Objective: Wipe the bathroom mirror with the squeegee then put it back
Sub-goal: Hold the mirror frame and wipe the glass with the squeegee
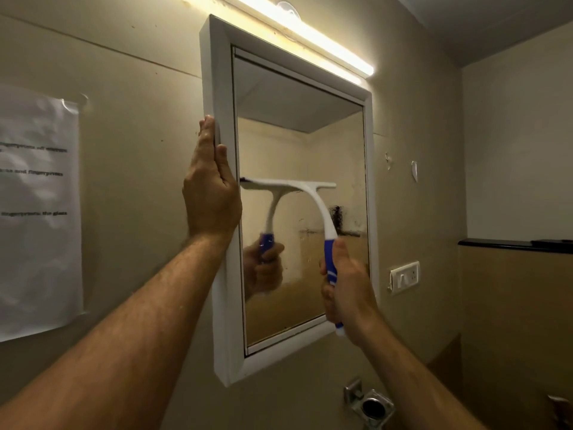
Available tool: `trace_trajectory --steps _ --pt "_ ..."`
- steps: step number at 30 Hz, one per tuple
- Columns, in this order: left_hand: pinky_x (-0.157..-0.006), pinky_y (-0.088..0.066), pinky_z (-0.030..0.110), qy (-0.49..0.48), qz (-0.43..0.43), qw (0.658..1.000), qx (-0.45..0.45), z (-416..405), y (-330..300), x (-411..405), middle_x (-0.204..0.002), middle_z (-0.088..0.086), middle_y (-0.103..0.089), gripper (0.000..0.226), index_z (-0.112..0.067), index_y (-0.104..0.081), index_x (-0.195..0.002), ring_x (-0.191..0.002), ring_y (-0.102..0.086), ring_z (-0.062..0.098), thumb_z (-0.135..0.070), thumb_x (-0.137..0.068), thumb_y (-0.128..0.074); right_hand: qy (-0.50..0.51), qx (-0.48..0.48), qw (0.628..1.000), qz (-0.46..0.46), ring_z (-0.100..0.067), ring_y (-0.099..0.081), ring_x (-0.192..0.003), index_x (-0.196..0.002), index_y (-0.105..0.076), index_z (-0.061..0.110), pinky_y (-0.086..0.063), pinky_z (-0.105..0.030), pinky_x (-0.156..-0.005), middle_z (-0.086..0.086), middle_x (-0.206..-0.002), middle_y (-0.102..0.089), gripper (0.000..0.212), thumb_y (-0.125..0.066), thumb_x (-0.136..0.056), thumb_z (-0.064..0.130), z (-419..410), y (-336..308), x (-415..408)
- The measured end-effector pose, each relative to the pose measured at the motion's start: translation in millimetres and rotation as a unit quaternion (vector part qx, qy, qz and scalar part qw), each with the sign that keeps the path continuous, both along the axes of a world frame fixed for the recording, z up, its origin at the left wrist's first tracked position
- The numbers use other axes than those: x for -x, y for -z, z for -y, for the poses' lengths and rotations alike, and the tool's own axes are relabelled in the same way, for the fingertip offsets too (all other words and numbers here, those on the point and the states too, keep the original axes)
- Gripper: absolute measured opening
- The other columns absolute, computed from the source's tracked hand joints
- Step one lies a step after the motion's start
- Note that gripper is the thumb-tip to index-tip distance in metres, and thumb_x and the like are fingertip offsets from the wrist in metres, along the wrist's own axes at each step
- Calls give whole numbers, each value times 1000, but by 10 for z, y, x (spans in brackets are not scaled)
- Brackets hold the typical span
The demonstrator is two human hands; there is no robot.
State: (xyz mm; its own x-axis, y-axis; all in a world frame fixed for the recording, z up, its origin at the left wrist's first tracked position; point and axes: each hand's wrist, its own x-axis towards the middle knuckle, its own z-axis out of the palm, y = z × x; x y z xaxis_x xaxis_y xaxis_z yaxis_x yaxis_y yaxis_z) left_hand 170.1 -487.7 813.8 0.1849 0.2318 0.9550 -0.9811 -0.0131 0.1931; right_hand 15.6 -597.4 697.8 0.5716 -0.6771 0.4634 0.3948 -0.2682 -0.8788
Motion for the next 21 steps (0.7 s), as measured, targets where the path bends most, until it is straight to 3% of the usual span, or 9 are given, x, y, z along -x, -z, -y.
trace_trajectory --steps 11,16,21 --pt "-113 -39 34 5 1 1000 -2 -5 55 -13 -154 0 -38 45 -18 -32 -151 -139 -39 15 -27 -107 -34 3 1 1000 10 -9 -34 -38 -81 -53 15 -31 -22 -41 5 -49 -42 54 -31 -95 61 -85 -270 -17" --pt "-106 -28 5 8 5 1000 1 -4 61 -36 -153 1 -40 45 -16 -33 -150 -138 -39 12 -26 -107 -35 -3 -8 1000 -15 -6 -36 -39 -81 -53 14 -32 -22 -40 5 -52 -43 51 -31 -96 58 -98 146 43" --pt "-105 -29 1 14 -2 1000 5 1 95 -18 -152 1 -41 44 -17 -35 -150 -138 -39 11 -26 -107 -35 5 1 1000 -21 -5 -36 -39 -85 -54 13 -32 -21 -40 5 -55 -43 52 -31 -96 58 -75 160 133"
